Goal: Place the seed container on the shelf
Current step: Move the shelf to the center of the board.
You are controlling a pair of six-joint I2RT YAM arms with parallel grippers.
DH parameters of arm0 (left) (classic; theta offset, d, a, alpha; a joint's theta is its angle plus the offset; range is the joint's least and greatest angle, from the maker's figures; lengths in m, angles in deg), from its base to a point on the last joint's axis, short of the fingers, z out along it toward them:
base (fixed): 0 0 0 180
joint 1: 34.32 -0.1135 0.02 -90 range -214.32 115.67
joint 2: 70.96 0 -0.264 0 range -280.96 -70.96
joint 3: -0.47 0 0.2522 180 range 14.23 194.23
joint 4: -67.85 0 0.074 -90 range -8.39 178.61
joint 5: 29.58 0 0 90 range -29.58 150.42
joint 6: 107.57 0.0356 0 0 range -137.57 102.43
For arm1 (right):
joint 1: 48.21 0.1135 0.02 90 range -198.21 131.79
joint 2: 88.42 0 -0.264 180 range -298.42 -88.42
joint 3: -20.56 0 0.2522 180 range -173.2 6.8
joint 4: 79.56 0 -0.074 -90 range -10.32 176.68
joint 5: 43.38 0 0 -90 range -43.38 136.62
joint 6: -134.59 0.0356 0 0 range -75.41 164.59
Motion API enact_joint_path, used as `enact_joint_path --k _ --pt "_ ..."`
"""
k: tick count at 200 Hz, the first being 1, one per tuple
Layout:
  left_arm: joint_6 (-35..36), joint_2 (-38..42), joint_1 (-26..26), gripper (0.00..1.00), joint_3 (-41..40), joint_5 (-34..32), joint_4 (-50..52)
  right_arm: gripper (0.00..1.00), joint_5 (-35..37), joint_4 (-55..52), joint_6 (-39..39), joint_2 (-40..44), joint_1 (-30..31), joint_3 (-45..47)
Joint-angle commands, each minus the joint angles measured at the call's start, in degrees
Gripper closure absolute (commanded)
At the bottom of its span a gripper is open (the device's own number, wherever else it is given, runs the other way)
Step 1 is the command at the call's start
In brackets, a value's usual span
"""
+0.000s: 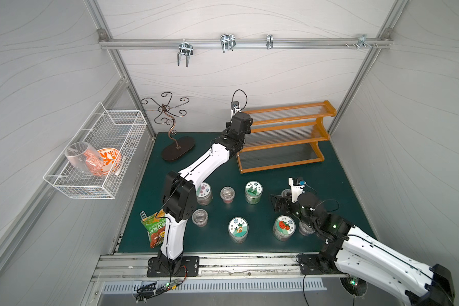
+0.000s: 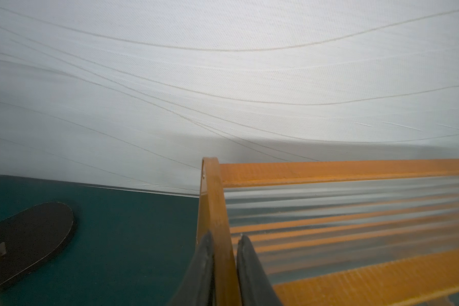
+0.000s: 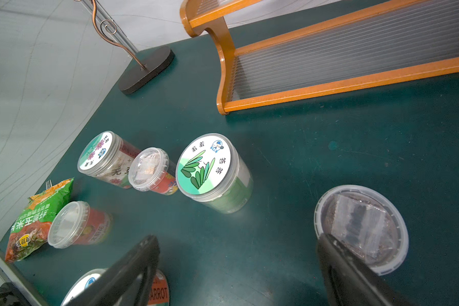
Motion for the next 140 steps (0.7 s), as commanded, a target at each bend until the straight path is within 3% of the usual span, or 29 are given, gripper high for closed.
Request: enact_joint_path --k 1,57,140 --pt "2.48 4.35 -1.98 0.85 -1.74 1.79 -3.34 0.03 0.92 0.24 0.60 0.04 0.30 -0.54" --pt "4.18 11.82 -6.96 0.87 -11.56 6.21 -5.18 0.03 0.98 0.16 0.62 -0.06 0.32 -0.70" --pt "5.86 19.21 -15.40 0.87 -22.09 18.77 -8.30 0.03 0.66 -0.01 0.28 -2.22 0.25 -1.85"
